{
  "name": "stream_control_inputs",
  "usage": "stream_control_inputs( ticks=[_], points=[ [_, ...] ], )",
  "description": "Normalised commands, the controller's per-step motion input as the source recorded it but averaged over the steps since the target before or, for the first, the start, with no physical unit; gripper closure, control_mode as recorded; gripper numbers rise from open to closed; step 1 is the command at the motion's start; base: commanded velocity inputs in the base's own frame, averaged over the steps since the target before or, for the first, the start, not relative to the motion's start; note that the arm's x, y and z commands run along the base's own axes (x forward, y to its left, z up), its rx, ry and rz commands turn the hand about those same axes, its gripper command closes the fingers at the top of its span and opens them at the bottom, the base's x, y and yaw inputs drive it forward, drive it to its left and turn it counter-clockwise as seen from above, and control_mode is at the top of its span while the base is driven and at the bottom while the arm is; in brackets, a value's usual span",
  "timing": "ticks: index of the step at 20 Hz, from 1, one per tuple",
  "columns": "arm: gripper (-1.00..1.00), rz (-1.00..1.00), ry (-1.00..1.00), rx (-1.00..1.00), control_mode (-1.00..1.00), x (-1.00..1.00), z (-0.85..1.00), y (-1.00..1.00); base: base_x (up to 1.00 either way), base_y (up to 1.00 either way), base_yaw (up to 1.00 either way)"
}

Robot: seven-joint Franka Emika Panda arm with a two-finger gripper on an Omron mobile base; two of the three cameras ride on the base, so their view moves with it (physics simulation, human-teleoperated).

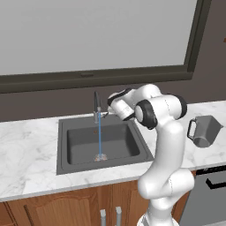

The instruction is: Turn on the sink faucet and place the jug under the water for a few seconds to fill it up.

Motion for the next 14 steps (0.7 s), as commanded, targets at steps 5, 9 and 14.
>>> stream_control_inputs(
  ticks=[5, 9, 14],
  points=[
    [1.0, -0.18, 0.0, 0.0, -1.0, -0.35, 0.01, -0.57, 0.0, 0.0, 0.0],
    [1.0, -0.26, -0.03, 0.0, -1.0, -0.43, 0.36, -0.15, 0.0, 0.0, 0.0],
    [-1.0, -0.25, -0.09, 0.0, -1.0, -0.58, 0.94, 0.0, 0.0, 0.0, 0.0]
  ],
)
